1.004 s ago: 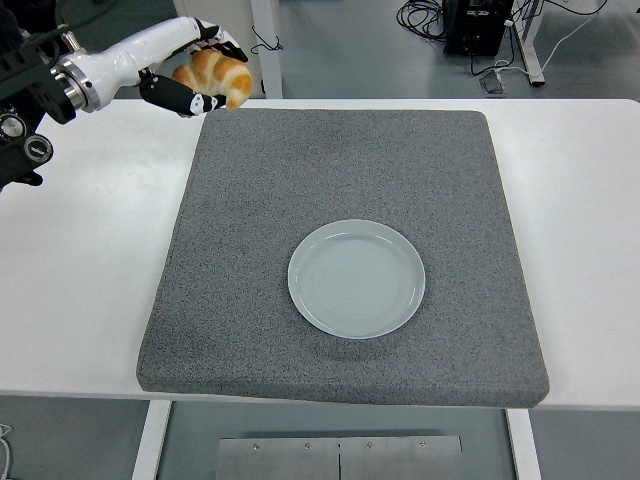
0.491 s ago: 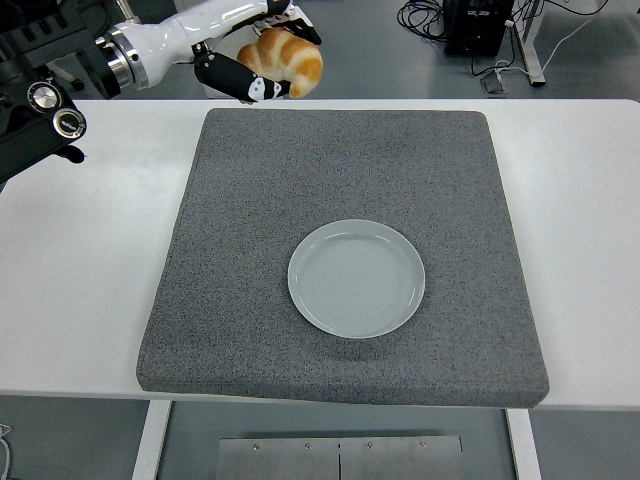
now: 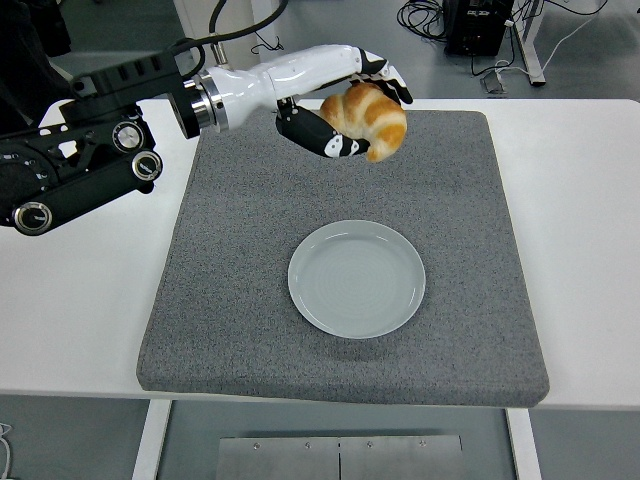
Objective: Place the bread on the plate
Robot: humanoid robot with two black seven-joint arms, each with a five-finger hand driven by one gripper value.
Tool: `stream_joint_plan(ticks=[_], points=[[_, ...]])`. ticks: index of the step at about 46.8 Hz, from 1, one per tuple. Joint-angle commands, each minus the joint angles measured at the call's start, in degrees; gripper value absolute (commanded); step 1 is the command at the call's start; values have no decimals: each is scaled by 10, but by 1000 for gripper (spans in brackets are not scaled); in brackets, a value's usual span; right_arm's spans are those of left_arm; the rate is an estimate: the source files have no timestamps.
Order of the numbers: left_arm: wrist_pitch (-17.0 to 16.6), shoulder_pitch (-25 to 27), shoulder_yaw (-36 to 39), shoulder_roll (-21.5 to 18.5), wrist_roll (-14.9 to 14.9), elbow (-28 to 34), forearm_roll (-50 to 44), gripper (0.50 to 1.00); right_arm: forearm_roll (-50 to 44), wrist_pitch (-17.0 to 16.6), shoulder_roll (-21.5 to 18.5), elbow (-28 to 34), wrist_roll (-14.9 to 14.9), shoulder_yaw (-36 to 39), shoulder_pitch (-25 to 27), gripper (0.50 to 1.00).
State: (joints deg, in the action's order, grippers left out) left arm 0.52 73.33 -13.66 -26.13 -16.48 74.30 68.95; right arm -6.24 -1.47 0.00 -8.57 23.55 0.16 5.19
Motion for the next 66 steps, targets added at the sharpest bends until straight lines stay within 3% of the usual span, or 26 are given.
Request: stream_joint_plan(ticks=[1,28,48,66], points=[[-1,-9,6,9,0,0,14,633,0,0,0,0,0,-1,0,1000],[-6,-74,44,30,-6,-2,108,633,0,1,0,0,0,-1,0,1000],[-83,-91,113,50,-6,-16,113,633,0,1,0,0,0,-1,0,1000],[-98,-120,114,71,-6,-50,150,633,0,1,0,0,0,-1,0,1000]])
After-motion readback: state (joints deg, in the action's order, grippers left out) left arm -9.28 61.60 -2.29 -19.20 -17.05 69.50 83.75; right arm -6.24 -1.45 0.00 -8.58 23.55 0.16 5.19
